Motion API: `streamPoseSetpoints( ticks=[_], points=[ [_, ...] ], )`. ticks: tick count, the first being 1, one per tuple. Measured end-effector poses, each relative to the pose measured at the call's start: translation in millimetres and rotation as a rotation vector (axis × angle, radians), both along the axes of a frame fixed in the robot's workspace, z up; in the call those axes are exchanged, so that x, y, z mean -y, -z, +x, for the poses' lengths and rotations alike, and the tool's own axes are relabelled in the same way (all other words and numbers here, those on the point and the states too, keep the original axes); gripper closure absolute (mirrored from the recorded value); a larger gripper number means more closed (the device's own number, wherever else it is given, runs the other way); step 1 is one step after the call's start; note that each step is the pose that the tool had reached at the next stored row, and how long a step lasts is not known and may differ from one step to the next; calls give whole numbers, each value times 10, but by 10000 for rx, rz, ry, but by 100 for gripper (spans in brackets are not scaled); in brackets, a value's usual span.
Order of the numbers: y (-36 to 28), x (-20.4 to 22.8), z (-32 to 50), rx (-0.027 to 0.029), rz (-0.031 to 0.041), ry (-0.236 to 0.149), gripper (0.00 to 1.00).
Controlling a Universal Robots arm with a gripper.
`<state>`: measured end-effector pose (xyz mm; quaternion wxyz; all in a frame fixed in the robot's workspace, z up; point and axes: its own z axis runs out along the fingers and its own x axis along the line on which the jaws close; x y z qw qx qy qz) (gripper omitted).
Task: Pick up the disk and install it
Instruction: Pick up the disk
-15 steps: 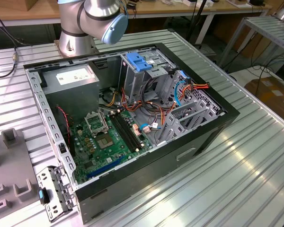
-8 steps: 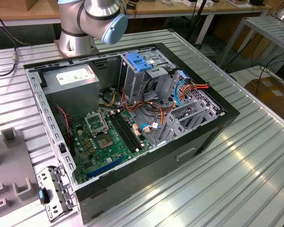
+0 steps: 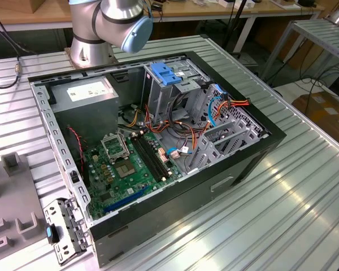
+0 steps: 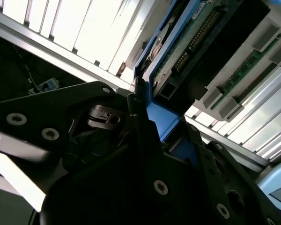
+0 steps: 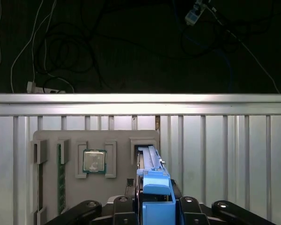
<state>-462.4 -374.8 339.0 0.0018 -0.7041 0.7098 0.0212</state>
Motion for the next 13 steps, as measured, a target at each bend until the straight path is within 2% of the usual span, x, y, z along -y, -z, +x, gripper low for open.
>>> streamPoseSetpoints(
  ticks=[2,4,13],
  points=[
    [-40,0,0,-1,0,0,63],
    [-118,0,0,0,0,0,63],
    [-131,0,0,0,0,0,63]
  ],
)
